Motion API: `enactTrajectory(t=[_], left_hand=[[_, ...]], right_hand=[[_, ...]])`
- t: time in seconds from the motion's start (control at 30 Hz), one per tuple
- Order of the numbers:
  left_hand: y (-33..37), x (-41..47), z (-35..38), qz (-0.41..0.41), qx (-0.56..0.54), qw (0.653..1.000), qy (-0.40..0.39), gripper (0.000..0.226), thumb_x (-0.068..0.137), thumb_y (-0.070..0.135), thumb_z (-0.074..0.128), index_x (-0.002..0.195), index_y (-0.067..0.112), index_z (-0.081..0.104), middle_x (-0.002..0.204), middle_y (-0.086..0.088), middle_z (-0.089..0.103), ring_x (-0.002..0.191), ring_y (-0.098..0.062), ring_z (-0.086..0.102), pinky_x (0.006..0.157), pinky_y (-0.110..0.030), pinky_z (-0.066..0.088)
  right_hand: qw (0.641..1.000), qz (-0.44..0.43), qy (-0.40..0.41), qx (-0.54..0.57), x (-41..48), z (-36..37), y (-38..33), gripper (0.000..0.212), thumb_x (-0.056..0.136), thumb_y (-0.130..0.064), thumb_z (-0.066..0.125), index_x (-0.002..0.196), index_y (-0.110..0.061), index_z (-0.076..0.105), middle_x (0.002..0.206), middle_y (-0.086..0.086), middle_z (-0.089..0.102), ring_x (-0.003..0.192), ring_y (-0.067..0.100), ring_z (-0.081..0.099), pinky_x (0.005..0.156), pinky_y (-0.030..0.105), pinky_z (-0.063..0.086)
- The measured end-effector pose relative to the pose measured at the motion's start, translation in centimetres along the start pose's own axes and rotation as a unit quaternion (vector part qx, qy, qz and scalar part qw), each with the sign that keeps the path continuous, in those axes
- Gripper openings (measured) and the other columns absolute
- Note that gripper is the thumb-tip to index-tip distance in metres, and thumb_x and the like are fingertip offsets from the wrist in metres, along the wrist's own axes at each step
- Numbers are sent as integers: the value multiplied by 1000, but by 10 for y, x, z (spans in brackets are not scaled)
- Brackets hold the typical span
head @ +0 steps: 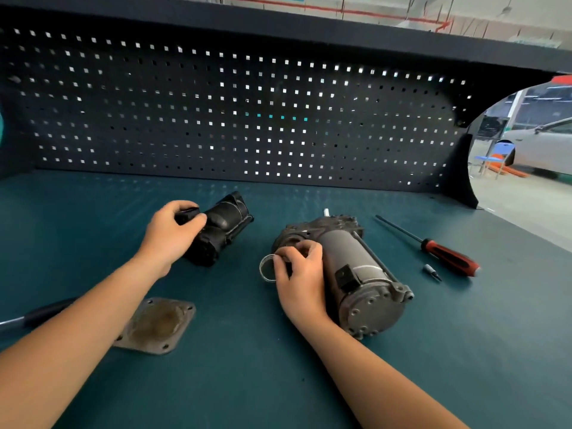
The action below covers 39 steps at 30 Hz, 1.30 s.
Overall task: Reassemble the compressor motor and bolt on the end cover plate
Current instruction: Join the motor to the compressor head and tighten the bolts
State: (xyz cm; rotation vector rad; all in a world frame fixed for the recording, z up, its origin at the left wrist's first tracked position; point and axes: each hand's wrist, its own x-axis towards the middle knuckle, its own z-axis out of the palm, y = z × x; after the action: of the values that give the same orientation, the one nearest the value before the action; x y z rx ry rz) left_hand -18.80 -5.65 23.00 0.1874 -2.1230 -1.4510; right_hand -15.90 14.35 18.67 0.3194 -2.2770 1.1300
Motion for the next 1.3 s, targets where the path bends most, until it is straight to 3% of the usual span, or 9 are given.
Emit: enactTrajectory(t=[0.13,0.43,0.53,0.67,0.77,0.93,1.07,1.2,1.3], left_hand=[[8,-16,-31,58,-3,998,-2,19,87,19,63,91,37,60,99,12,58,82,-1,54,65,-15,36],[19,-74,-81,103,-20,992,-65,46,84,5,64,82,51,64,91,24,67,83,8,60,76,-27,46],[26,-84,-79,126,17,989,-71,46,82,6,65,84,51,61,94,27,65,85,11,58,81,-15,44],[34,-102,-76,153,89,980,-95,37,76,12,70,86,46,61,95,35,61,85,15,56,68,3,37],[39,-117,-70,165,122,972,-114,32,75,13,72,90,40,62,92,33,61,81,9,58,65,-1,40],[38,-137,-64,174,128,963,-158,29,75,20,75,88,41,61,97,27,63,90,2,59,78,-11,40],[35,-148,-65,195,154,957,-153,43,74,29,73,103,50,48,102,29,59,91,3,58,78,-11,41],[36,-156,-61,207,198,946,-154,42,65,58,49,105,52,40,112,40,47,92,3,57,81,-15,43],[33,-158,-60,198,196,949,-150,25,76,45,63,95,53,48,112,43,45,95,2,55,80,-11,39]], right_hand=[[998,-18,-40,-38,1,2,4,19,93,-14,54,99,1,64,149,19,28,138,28,25,108,21,17],[991,-38,-61,-111,8,4,7,25,96,-16,48,104,2,63,151,23,22,142,30,19,109,30,21],[987,-37,-82,-133,11,3,6,27,98,-19,44,108,0,61,153,22,19,142,28,17,107,30,20],[987,-40,-102,-116,6,-3,2,27,98,-18,45,111,0,60,153,19,20,144,27,14,112,27,15],[984,-44,-128,-116,-3,-10,0,29,97,-18,47,114,2,59,149,18,29,140,27,24,110,24,18],[978,-42,-145,-142,-9,-17,-5,27,91,-7,45,112,-5,62,109,16,49,97,34,53,81,36,44],[988,4,-137,-77,-10,-17,-5,32,92,-7,48,119,-14,64,113,16,57,103,32,56,88,25,40],[990,90,-110,16,-8,-16,-8,29,86,-1,51,107,-6,71,111,13,67,106,23,58,76,9,33],[980,160,-100,67,-7,-14,-10,24,86,-4,53,101,-4,71,102,10,71,97,20,63,72,15,39]])
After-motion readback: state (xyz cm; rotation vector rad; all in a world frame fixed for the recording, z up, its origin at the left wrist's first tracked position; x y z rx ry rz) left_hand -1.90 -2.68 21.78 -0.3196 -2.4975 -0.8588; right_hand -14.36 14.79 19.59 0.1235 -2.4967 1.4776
